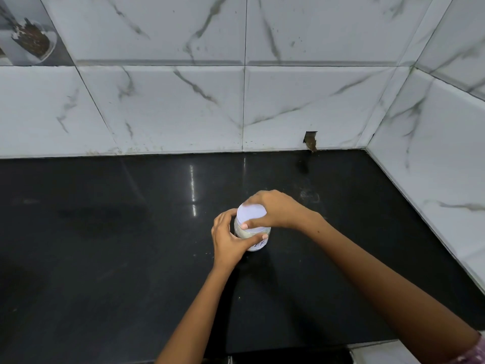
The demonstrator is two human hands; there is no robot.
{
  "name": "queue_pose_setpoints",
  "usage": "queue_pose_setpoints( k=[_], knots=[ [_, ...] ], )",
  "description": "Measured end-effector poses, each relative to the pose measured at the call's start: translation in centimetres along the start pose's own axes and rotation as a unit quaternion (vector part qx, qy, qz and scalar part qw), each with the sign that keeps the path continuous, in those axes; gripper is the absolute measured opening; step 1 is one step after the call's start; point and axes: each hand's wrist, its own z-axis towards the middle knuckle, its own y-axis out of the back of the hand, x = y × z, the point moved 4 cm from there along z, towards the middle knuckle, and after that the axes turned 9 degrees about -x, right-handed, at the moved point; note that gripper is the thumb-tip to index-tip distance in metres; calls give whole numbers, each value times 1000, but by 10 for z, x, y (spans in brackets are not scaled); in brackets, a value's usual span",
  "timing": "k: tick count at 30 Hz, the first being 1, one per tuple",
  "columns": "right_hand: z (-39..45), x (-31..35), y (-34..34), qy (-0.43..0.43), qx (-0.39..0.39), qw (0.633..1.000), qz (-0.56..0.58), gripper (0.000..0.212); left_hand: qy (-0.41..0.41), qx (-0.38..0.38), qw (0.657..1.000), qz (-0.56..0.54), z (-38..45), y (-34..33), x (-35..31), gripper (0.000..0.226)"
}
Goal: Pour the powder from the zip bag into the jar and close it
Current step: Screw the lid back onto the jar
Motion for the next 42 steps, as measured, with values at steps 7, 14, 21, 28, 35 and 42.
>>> queue_pose_setpoints(
  k=[7, 14, 21, 28, 35, 42],
  knots=[
    [-1, -6, 1, -20, -88, 995, -32, 48, -2, 8, 1000, 11, 1, 1, -1, 71],
    [-6, -5, -2, -52, -110, 991, -55, 61, 5, 10, 1000, 20, 0, 2, -5, 72],
    [-18, -4, -14, 19, -2, 999, 50, 63, -2, -1, 1000, 15, -2, 1, -8, 68],
    [-15, -2, -20, -86, -148, 985, -30, 73, -2, 2, 1000, 22, -2, 1, -13, 70],
    [-16, 2, -22, -62, -132, 988, 47, 65, -10, -21, 1000, 16, -4, -2, -12, 68],
    [-15, 7, -33, -120, -175, 977, 24, 63, 11, -26, 999, 24, -3, -13, -13, 69]
  ],
)
